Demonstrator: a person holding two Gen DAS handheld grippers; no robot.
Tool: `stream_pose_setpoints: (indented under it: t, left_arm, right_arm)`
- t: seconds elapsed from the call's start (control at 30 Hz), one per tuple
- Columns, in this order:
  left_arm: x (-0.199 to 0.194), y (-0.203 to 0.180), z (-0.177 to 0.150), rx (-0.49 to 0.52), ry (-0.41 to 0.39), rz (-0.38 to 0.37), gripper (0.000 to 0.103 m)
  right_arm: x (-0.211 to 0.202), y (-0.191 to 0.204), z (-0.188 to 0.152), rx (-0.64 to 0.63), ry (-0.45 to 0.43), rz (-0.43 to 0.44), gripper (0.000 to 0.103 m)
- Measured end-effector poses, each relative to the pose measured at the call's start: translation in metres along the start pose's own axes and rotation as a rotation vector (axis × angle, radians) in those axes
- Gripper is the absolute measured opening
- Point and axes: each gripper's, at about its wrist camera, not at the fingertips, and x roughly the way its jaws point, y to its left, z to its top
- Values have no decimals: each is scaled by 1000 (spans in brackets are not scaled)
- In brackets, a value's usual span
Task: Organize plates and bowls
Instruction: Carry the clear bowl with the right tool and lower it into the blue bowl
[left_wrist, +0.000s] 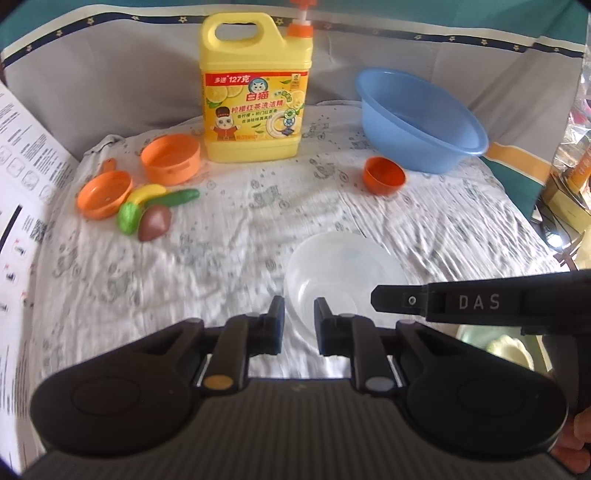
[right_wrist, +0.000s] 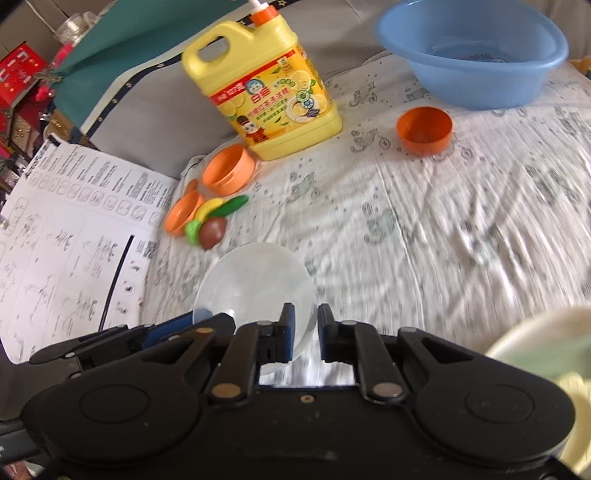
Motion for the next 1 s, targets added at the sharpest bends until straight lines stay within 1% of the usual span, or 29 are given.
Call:
stream_pose_setpoints:
  t: [0.27, 0.5, 0.77, 0.93, 1.0]
  left_arm:
    - [-36, -15, -38, -14, -17, 3, 16]
    - [-56, -19, -69, -32, -6, 7, 17]
    - [-58, -12, -93, -77, 29, 4, 17]
    - [-55, -7, -100, -128, 44, -16, 18]
    - [-52, -7, -101, -132, 54, -16, 18]
  right_arm:
    - [-35, -1, -41, -8, 7, 18, 13]
    - [-51, 4, -70, -38, 23, 20, 13]
    - [-50, 7, -92, -71, 70, 18, 14]
    - [-46, 5, -95, -68, 90, 16, 14]
    - [-44, 5, -96, -68, 96, 12, 15]
